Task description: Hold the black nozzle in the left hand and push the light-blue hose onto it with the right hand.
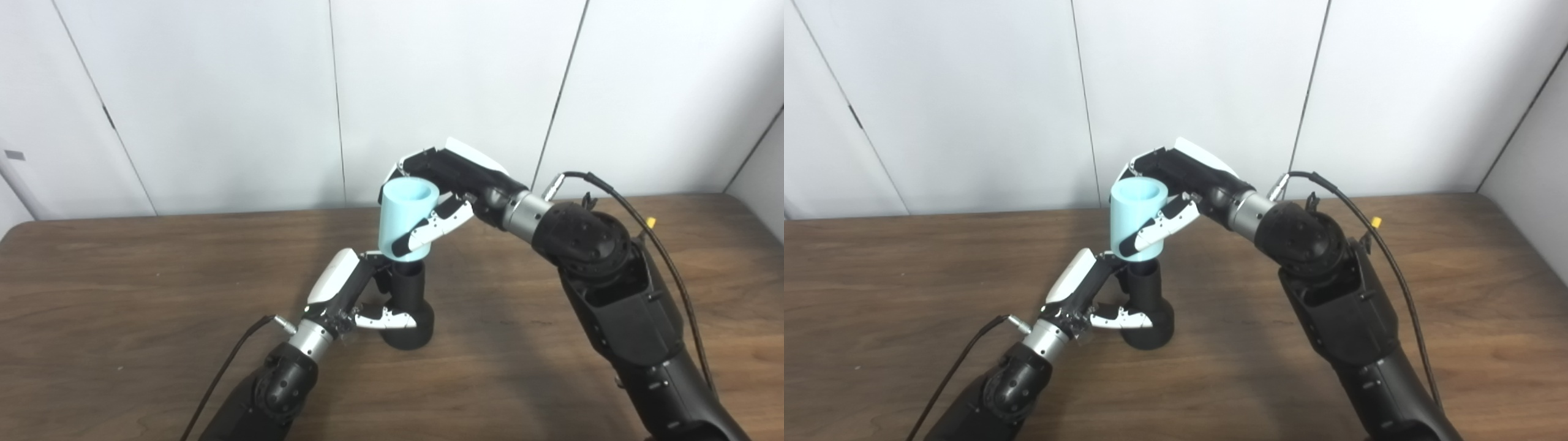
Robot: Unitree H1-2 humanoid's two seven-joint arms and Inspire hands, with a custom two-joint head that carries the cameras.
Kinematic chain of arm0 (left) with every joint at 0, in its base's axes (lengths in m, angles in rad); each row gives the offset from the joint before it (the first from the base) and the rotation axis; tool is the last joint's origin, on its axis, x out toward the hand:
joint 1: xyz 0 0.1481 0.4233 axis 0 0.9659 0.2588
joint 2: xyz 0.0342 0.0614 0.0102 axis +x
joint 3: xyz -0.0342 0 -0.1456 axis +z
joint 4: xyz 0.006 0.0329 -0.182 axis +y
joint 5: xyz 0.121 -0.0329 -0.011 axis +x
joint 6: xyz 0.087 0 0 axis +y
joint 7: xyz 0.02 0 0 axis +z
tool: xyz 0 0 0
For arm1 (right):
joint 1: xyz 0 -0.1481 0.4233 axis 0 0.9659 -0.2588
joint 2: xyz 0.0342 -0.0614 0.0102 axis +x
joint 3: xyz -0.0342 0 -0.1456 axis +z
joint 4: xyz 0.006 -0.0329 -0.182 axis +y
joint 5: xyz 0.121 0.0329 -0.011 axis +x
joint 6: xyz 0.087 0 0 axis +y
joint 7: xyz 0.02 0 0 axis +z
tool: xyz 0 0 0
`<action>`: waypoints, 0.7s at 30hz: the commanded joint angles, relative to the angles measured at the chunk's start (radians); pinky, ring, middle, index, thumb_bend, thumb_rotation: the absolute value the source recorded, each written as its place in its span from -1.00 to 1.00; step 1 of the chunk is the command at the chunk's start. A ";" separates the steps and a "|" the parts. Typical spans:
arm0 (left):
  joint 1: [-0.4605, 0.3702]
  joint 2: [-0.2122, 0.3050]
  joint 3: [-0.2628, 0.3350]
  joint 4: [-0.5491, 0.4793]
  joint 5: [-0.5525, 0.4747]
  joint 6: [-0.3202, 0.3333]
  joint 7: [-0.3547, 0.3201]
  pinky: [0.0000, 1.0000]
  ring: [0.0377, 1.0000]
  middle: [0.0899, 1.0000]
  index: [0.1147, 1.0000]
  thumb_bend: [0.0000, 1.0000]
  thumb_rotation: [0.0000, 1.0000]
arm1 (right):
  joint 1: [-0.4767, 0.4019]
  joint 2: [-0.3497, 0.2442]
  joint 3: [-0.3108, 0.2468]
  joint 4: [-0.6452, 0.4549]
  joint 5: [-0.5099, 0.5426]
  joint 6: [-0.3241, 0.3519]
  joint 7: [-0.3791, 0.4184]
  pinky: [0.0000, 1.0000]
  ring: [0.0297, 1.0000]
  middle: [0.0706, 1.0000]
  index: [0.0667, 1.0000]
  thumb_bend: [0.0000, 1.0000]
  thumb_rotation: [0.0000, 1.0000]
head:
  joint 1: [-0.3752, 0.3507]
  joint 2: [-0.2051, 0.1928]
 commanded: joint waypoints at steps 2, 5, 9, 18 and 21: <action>0.130 -0.018 -0.026 0.084 0.021 0.009 -0.012 -0.18 -0.21 -0.16 -0.08 0.00 -1.00 | -0.028 -0.020 -0.005 -0.021 -0.001 -0.019 -0.021 -0.19 -0.11 -0.09 -0.13 0.04 -1.00 | 0.000 0.003; 0.132 -0.015 -0.025 0.079 0.021 0.013 -0.017 -0.17 -0.20 -0.16 -0.08 0.00 -1.00 | -0.018 -0.031 0.002 -0.027 -0.013 -0.016 -0.020 -0.18 -0.10 -0.08 -0.14 0.04 -1.00 | -0.001 0.004; 0.135 -0.013 -0.025 0.071 0.025 0.024 -0.020 -0.16 -0.20 -0.15 -0.09 0.00 -1.00 | -0.005 -0.037 0.006 -0.034 -0.029 -0.002 -0.019 -0.16 -0.10 -0.08 -0.14 0.04 -1.00 | -0.001 0.004; 0.137 -0.012 -0.023 0.061 0.022 0.028 -0.026 -0.16 -0.20 -0.16 -0.08 0.00 -1.00 | 0.020 -0.039 0.009 -0.025 -0.016 -0.021 -0.024 -0.19 -0.12 -0.07 -0.13 0.04 -1.00 | 0.004 0.011; 0.138 -0.011 -0.024 0.063 0.023 0.022 -0.023 -0.16 -0.20 -0.16 -0.08 0.00 -1.00 | 0.024 -0.038 0.009 -0.019 -0.014 -0.017 -0.028 -0.21 -0.13 -0.07 -0.13 0.04 -1.00 | 0.002 0.015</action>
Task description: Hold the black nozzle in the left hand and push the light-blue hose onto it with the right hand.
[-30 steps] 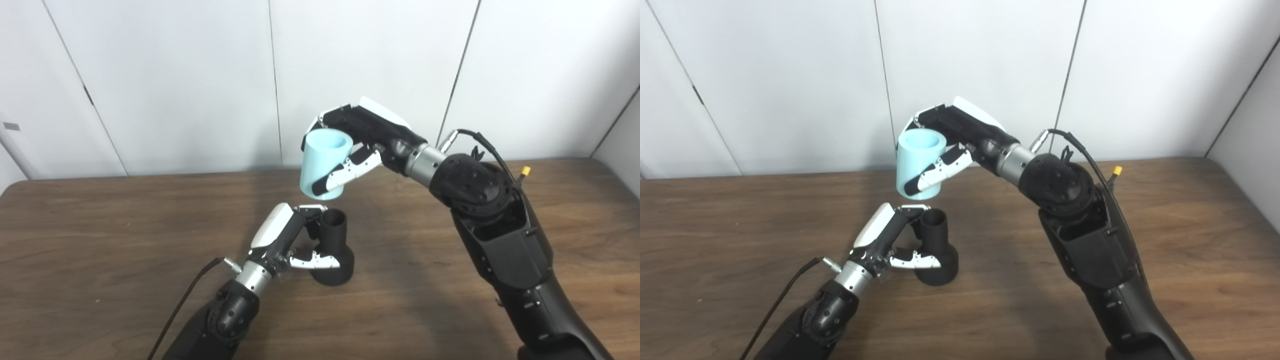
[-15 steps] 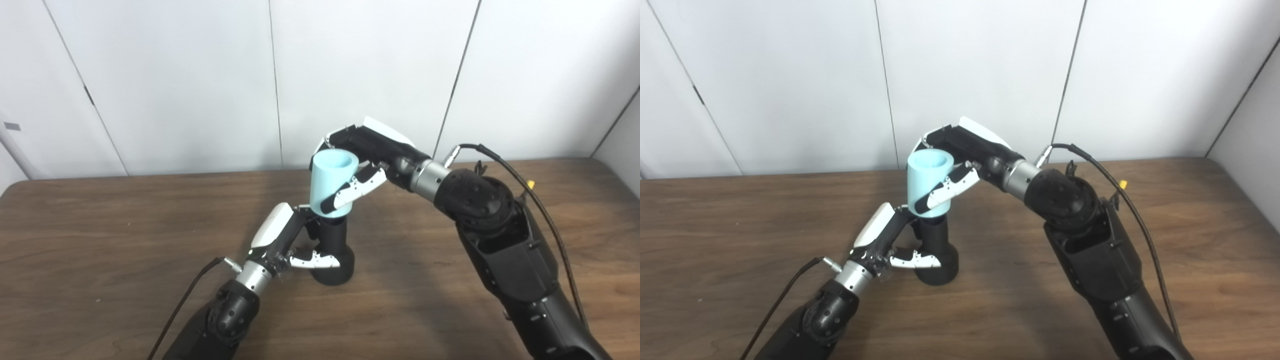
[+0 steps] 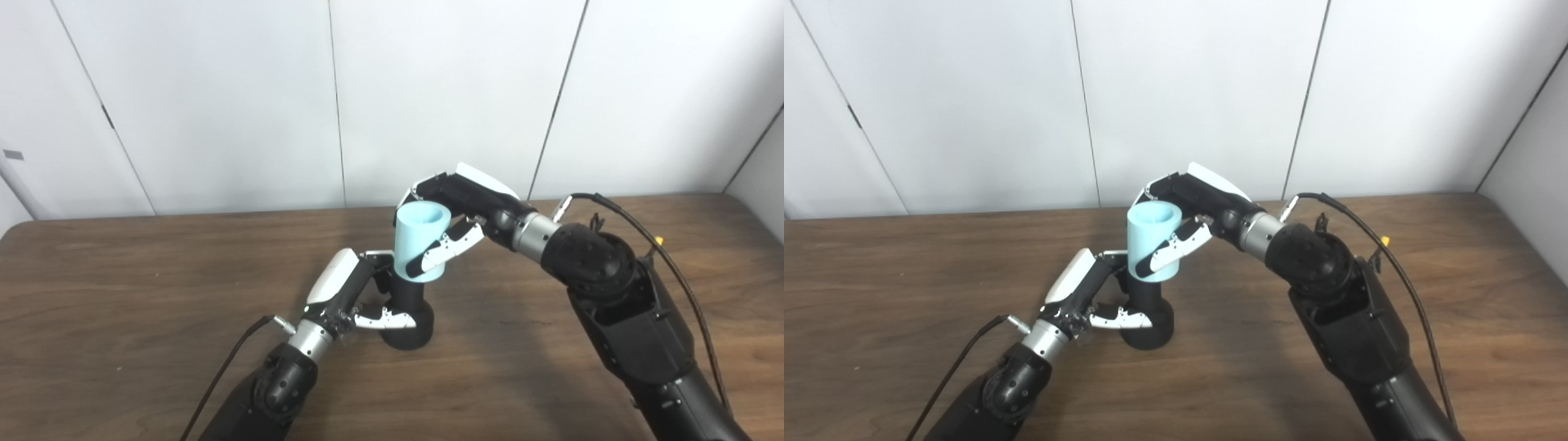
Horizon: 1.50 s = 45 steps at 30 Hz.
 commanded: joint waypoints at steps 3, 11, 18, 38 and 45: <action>0.139 -0.012 -0.028 0.063 0.023 0.024 -0.021 -0.15 -0.20 -0.17 -0.08 0.00 -1.00 | -0.030 -0.005 -0.010 -0.016 0.006 -0.016 -0.023 -0.25 -0.16 -0.07 -0.11 0.04 -1.00 | -0.001 0.001; 0.143 -0.015 -0.027 0.057 0.019 0.027 -0.022 -0.14 -0.19 -0.16 -0.09 0.00 -1.00 | -0.011 0.008 0.003 -0.003 0.003 -0.029 -0.038 -0.19 -0.12 -0.08 -0.12 0.04 -1.00 | 0.002 0.005; 0.149 -0.014 -0.028 0.045 0.020 0.034 -0.024 -0.14 -0.19 -0.16 -0.09 0.00 -1.00 | 0.005 0.039 0.006 0.021 0.016 -0.033 -0.070 -0.21 -0.13 -0.09 -0.12 0.04 -1.00 | 0.004 0.011; 0.157 -0.007 -0.031 0.022 0.023 0.056 -0.032 -0.14 -0.19 -0.16 -0.09 0.00 -1.00 | 0.009 0.049 0.014 0.097 0.051 -0.087 -0.104 -0.22 -0.15 -0.09 -0.12 0.04 -1.00 | 0.008 0.023; 0.153 -0.007 -0.029 0.015 0.017 0.066 -0.042 -0.13 -0.19 -0.17 -0.09 0.00 -1.00 | 0.011 0.016 0.032 0.092 0.054 -0.119 -0.075 -0.22 -0.15 -0.11 -0.11 0.04 -1.00 | 0.010 0.032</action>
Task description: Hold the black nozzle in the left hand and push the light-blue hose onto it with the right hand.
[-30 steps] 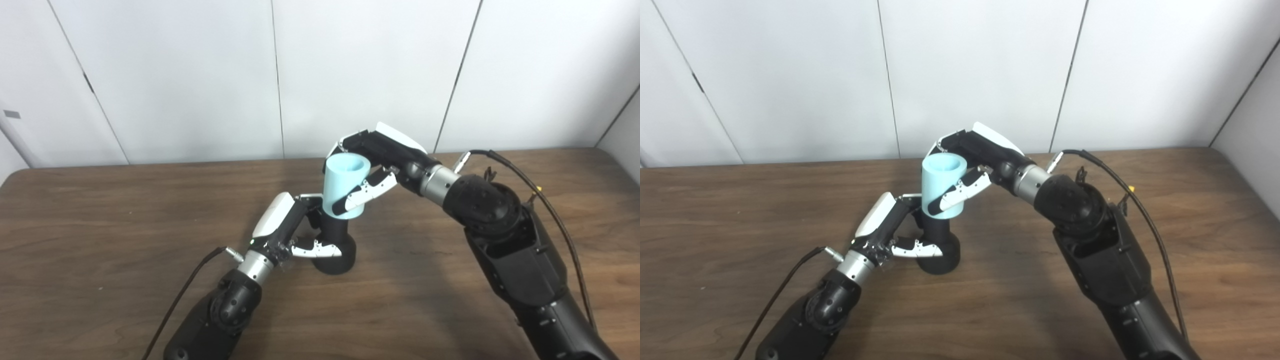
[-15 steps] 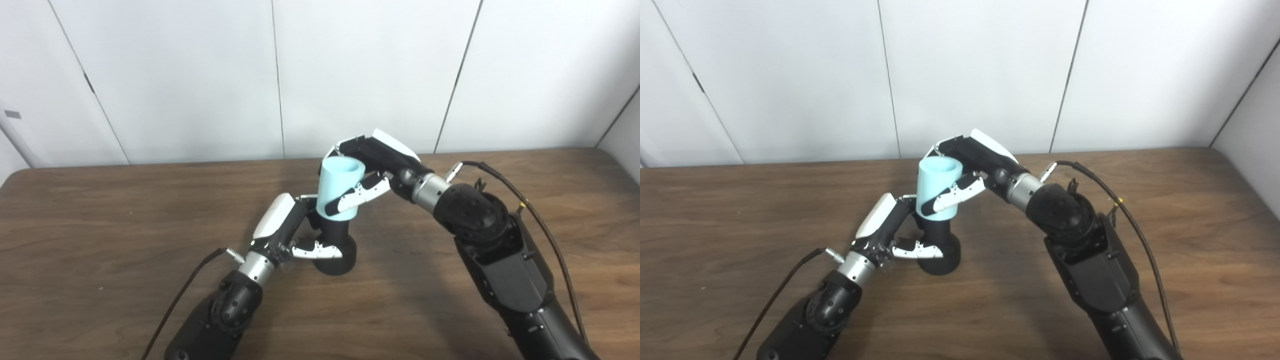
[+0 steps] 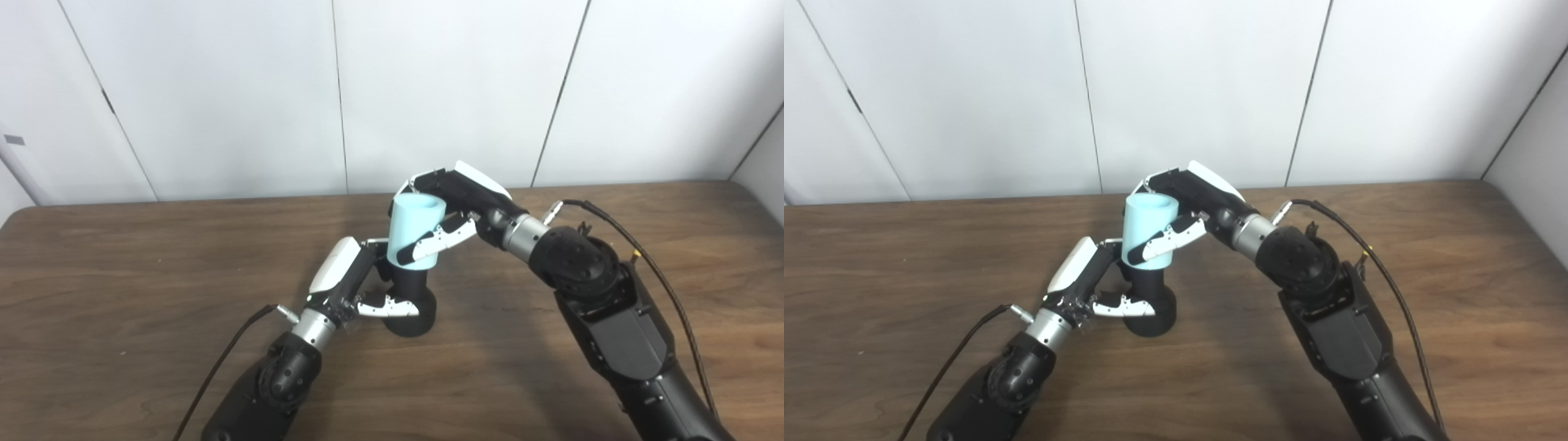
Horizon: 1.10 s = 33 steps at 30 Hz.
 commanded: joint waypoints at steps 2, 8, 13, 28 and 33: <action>0.127 -0.005 -0.033 0.061 0.018 0.022 -0.044 -0.13 -0.19 -0.17 -0.09 0.00 -1.00 | -0.017 -0.040 0.022 -0.019 -0.018 -0.021 0.025 -0.25 -0.16 -0.11 -0.10 0.04 -1.00 | -0.001 0.001; 0.130 -0.003 -0.025 0.058 0.015 0.033 -0.055 -0.15 -0.19 -0.16 -0.08 0.00 -1.00 | 0.001 -0.074 0.034 -0.064 -0.018 -0.016 0.035 -0.25 -0.15 -0.08 -0.13 0.04 -1.00 | 0.001 0.009; 0.132 -0.002 -0.020 0.054 0.013 0.043 -0.066 -0.13 -0.19 -0.17 -0.08 0.00 -1.00 | 0.013 -0.083 0.035 -0.098 -0.006 -0.007 0.044 -0.24 -0.15 -0.09 -0.12 0.04 -1.00 | -0.001 0.015; 0.139 -0.003 -0.010 0.034 0.025 0.064 -0.077 -0.13 -0.19 -0.17 -0.08 0.00 -1.00 | 0.070 -0.098 0.047 -0.045 -0.029 -0.313 -0.005 -0.21 -0.15 -0.08 -0.11 0.04 -1.00 | -0.001 0.032; 0.142 -0.001 -0.006 0.033 0.020 0.059 -0.079 -0.13 -0.19 -0.17 -0.08 0.00 -1.00 | 0.101 -0.098 0.047 0.018 -0.090 -0.547 -0.073 -0.23 -0.17 -0.06 -0.13 0.04 -1.00 | -0.002 0.035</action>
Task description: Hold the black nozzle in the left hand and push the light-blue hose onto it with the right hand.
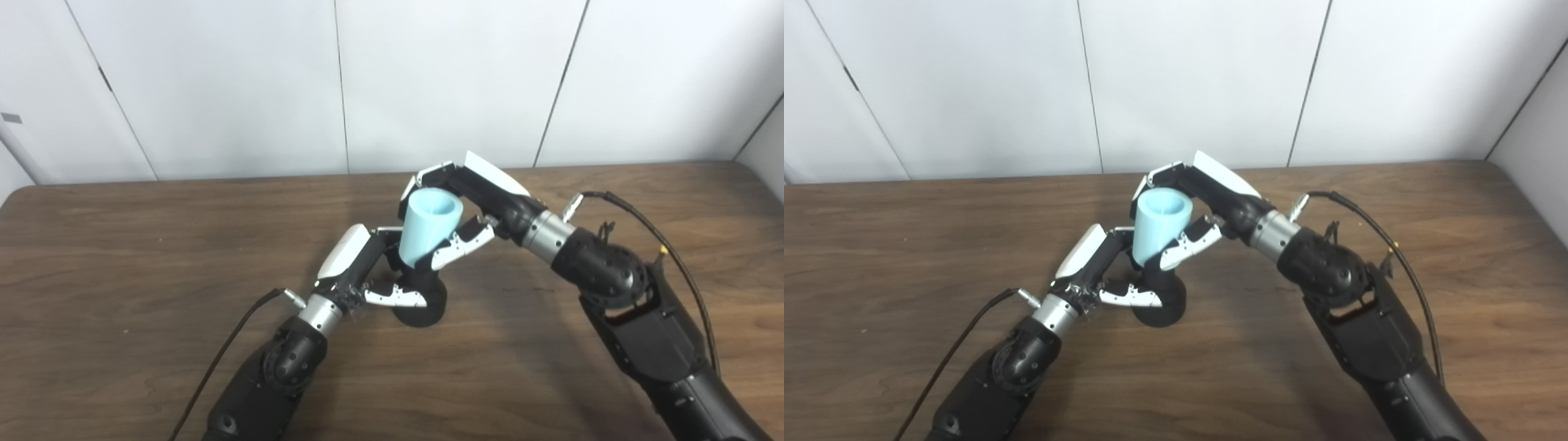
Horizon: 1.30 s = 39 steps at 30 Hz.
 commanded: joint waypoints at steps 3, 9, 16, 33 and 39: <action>0.120 0.010 -0.013 0.067 0.021 0.037 -0.014 -0.13 -0.19 -0.17 -0.08 0.00 -1.00 | 0.012 -0.015 0.011 0.026 -0.059 -0.173 -0.030 -0.24 -0.17 -0.05 -0.14 0.04 -1.00 | 0.000 0.002; 0.121 0.011 -0.008 0.059 0.016 0.043 -0.026 -0.13 -0.18 -0.18 -0.07 0.00 -1.00 | 0.023 -0.010 0.018 0.053 -0.102 -0.244 -0.057 -0.27 -0.18 -0.05 -0.13 0.04 -1.00 | -0.003 0.005; 0.120 0.009 -0.006 0.059 0.015 0.038 -0.031 -0.13 -0.19 -0.17 -0.07 0.00 -1.00 | 0.024 -0.017 0.025 0.059 -0.098 -0.223 -0.035 -0.28 -0.18 -0.05 -0.13 0.03 -1.00 | -0.003 0.006; 0.128 0.009 -0.011 0.028 0.023 0.071 -0.051 -0.14 -0.19 -0.17 -0.08 0.00 -1.00 | -0.125 -0.083 0.158 -0.111 -0.149 0.354 0.265 -0.14 -0.17 -0.09 -0.11 0.04 -1.00 | -0.004 0.021; 0.132 0.009 -0.008 0.016 0.018 0.086 -0.059 -0.14 -0.19 -0.17 -0.08 0.00 -1.00 | -0.157 -0.099 0.184 -0.103 -0.149 0.376 0.298 -0.17 -0.18 -0.09 -0.10 0.04 -1.00 | -0.005 0.027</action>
